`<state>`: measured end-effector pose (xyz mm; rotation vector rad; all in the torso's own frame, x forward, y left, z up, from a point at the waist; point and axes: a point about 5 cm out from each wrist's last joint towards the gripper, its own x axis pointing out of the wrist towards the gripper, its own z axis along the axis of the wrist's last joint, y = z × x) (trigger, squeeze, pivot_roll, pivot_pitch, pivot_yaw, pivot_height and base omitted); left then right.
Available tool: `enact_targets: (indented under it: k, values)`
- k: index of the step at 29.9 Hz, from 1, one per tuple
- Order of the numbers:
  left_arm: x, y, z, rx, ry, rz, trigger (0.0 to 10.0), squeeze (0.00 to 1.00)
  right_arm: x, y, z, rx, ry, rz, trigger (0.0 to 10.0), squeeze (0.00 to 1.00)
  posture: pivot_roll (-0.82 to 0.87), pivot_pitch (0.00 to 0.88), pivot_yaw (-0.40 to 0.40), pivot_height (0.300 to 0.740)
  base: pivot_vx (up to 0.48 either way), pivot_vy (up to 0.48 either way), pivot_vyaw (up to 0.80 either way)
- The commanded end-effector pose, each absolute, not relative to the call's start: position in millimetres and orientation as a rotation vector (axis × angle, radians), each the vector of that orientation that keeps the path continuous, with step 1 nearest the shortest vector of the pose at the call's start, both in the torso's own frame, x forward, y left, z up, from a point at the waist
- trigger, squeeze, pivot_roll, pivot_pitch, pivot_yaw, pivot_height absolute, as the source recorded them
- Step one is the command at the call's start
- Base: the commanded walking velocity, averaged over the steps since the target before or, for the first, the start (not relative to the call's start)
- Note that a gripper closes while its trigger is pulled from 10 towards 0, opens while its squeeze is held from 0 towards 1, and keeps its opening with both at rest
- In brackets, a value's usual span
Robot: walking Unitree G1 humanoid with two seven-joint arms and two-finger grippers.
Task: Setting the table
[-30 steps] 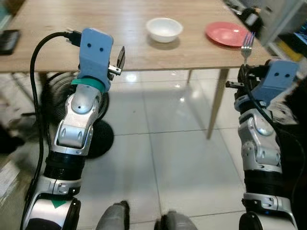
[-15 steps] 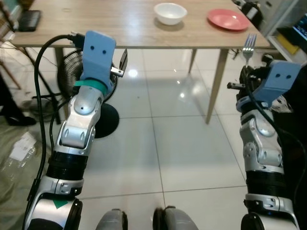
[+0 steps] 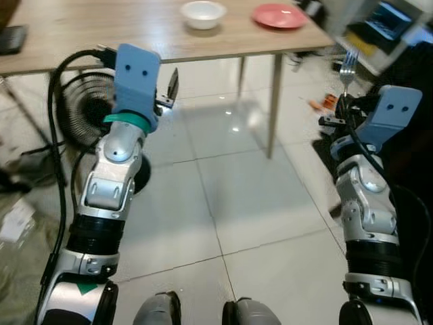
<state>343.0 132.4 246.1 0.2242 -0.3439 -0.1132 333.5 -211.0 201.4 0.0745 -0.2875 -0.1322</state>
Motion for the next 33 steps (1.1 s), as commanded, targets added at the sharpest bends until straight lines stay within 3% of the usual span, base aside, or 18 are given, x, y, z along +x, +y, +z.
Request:
enact_targets:
  k: [1,16,33]
  values:
    - [344,130,246,0.214,-0.339,-0.12,10.0,0.0,332,-214,200,0.075,-0.282,-0.146,10.0,0.0,0.06,0.003,0.016,0.74,0.0,0.0,-0.8]
    - [344,131,239,0.182,-0.291,-0.133,10.0,0.0,331,-215,197,0.078,-0.274,-0.149,10.0,0.0,0.06,0.009,0.02,0.74,0.0,0.0,-0.8]
    - [319,177,148,0.216,-0.04,-0.124,10.0,0.0,318,-204,139,-0.029,-0.123,-0.038,10.0,0.0,0.07,0.018,-0.017,0.74,0.0,0.0,-0.8]
